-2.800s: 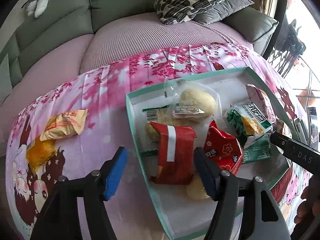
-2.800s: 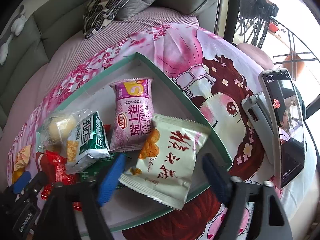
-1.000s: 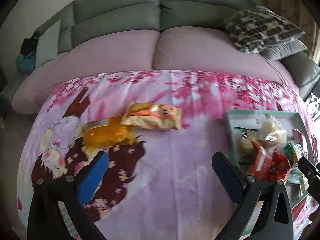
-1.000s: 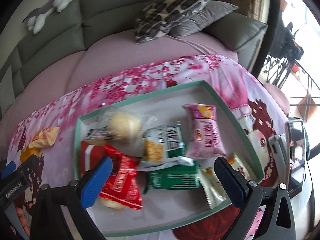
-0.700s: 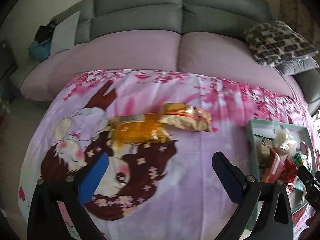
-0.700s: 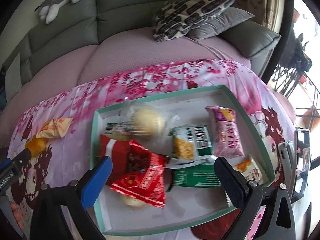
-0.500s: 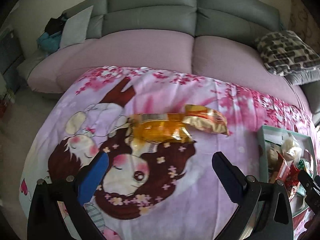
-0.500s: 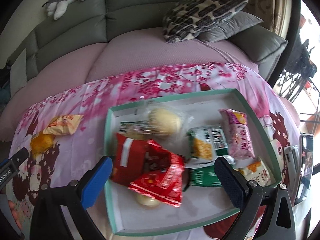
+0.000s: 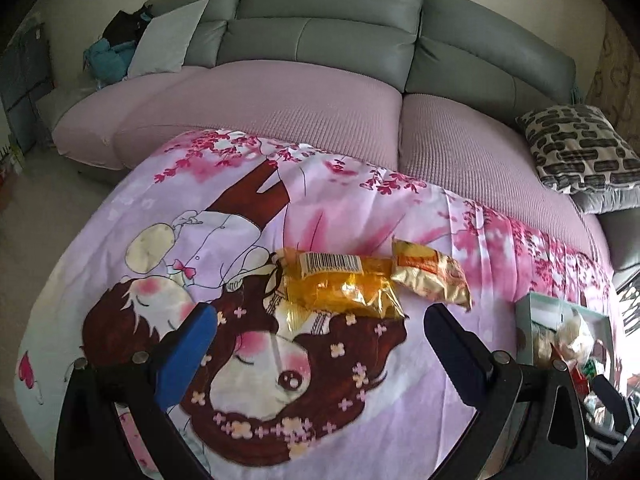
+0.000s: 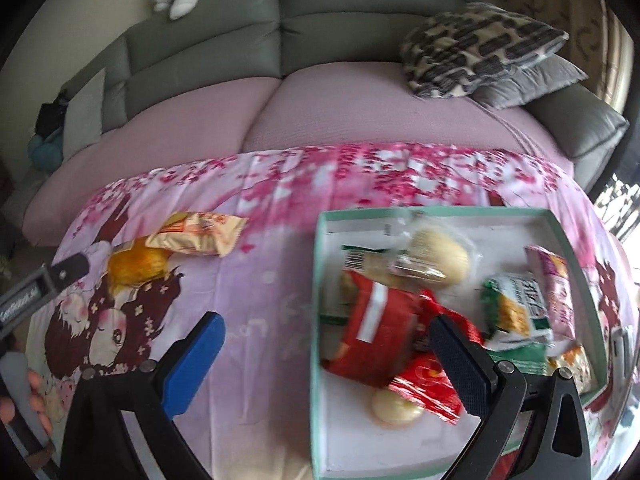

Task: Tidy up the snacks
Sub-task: 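Grasp the cream Swiss roll bag with the right tool while the left tool grasps the yellow bread bag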

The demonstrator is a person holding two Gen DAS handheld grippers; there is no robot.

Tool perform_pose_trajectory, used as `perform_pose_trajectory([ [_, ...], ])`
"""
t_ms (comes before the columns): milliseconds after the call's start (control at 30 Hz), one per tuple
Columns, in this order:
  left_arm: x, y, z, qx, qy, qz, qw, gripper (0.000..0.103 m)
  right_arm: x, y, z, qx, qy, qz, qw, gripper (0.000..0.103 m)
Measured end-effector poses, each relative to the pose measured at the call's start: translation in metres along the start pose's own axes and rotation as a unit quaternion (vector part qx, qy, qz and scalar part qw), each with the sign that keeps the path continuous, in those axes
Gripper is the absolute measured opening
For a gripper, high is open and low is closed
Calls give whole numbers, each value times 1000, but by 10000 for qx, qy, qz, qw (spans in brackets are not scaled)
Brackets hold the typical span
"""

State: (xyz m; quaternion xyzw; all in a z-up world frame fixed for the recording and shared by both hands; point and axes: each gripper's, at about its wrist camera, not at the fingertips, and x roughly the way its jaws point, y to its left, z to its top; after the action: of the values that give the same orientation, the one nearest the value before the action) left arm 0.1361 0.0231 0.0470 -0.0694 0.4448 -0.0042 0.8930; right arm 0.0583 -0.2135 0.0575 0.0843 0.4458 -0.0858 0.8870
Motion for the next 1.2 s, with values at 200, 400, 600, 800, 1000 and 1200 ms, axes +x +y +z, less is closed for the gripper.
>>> perform_pose_trajectory([
  [200, 30, 8, 3, -248, 274, -213, 9991, 103, 13, 25, 6, -256, 18, 237, 9994, 103],
  [400, 54, 7, 11, -170, 340, -390, 9985, 103, 36, 48, 14, -379, 169, 704, 9967, 103],
  [600, 81, 2, 12, -55, 533, -556, 9970, 103, 64, 72, 27, -998, 275, 611, 9927, 103],
  [800, 98, -4, 13, 90, 661, -707, 9953, 103, 92, 85, 38, -1496, 437, 596, 9860, 103],
  [1000, 111, 7, 14, -149, 778, -500, 9956, 103, 111, 95, 46, -1781, 525, 690, 9802, 103],
  [1200, 110, 24, 18, -273, 684, -297, 9968, 103, 129, 107, 58, -1913, 646, 843, 9758, 103],
])
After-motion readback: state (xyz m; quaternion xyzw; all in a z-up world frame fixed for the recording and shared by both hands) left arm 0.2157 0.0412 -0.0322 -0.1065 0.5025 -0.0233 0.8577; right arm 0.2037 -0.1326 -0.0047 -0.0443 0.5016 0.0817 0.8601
